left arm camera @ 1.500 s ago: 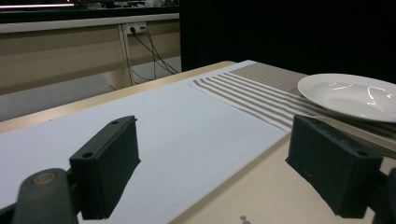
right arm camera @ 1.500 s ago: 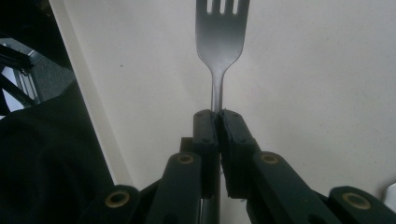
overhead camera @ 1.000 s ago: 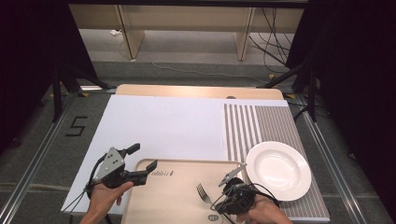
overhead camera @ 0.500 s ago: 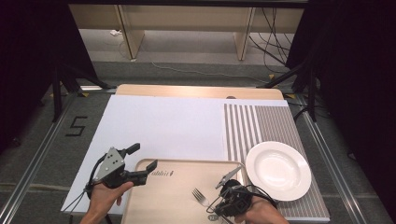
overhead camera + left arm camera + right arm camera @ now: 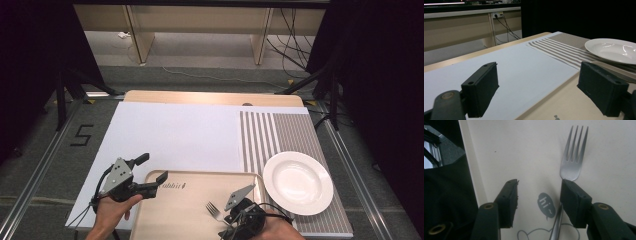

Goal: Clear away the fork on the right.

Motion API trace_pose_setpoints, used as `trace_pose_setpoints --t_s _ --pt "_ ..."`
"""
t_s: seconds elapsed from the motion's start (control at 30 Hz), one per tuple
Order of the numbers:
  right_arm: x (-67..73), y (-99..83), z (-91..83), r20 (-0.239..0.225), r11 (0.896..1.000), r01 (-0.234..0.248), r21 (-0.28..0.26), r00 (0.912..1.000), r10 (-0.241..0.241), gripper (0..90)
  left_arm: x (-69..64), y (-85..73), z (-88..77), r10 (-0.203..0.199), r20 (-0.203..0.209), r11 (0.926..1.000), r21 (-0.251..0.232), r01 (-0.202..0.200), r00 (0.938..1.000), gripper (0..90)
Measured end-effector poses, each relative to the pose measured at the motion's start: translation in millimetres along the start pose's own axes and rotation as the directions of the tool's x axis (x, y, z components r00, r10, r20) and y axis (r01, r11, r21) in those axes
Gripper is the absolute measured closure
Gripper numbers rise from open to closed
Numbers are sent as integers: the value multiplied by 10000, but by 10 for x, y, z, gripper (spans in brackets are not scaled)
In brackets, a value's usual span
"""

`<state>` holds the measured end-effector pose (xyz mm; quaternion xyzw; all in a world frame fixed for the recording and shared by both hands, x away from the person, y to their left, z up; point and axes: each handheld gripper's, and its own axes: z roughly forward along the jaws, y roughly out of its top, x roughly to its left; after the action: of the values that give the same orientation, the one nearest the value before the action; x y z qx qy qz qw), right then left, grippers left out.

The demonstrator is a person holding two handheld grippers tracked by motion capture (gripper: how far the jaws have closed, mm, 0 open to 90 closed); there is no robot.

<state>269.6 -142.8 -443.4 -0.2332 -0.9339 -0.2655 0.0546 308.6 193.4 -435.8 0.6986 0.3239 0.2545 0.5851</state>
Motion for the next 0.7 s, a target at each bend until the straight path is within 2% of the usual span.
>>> trace_pose_setpoints --t_s 0.07,0.13,0.27,0.33,0.5,0.57,0.63,0.7 --pt "24 3 16 175 9999 117 22 9998 -118 590 -3 1 -1 26 2 10000 16 -26 10000 158" --pt "40 -2 36 577 9998 190 114 9981 -196 660 -8 3 -1 49 -18 10000 23 -49 10000 158" --pt "30 -15 53 1118 9998 27 219 9937 -51 782 -10 5 -5 59 -63 10000 74 -59 10000 159" --pt "22 -19 56 1206 9995 -142 271 9926 109 811 -9 4 -4 59 -72 10000 80 -59 10000 158" --pt "32 -21 98 1252 9981 -96 608 9921 19 870 -12 4 -2 79 -71 9999 73 -79 9999 159" --pt "39 -23 123 1317 9970 -69 777 9913 -34 879 -13 4 -3 80 -70 9999 74 -79 9999 159" --pt "40 -24 145 1574 9959 -50 904 9875 -93 893 -12 4 -3 85 -71 9999 75 -85 9999 159" --pt "32 -23 148 1540 9956 -65 936 9880 -80 900 -12 3 -2 65 -66 10000 75 -64 10000 159"
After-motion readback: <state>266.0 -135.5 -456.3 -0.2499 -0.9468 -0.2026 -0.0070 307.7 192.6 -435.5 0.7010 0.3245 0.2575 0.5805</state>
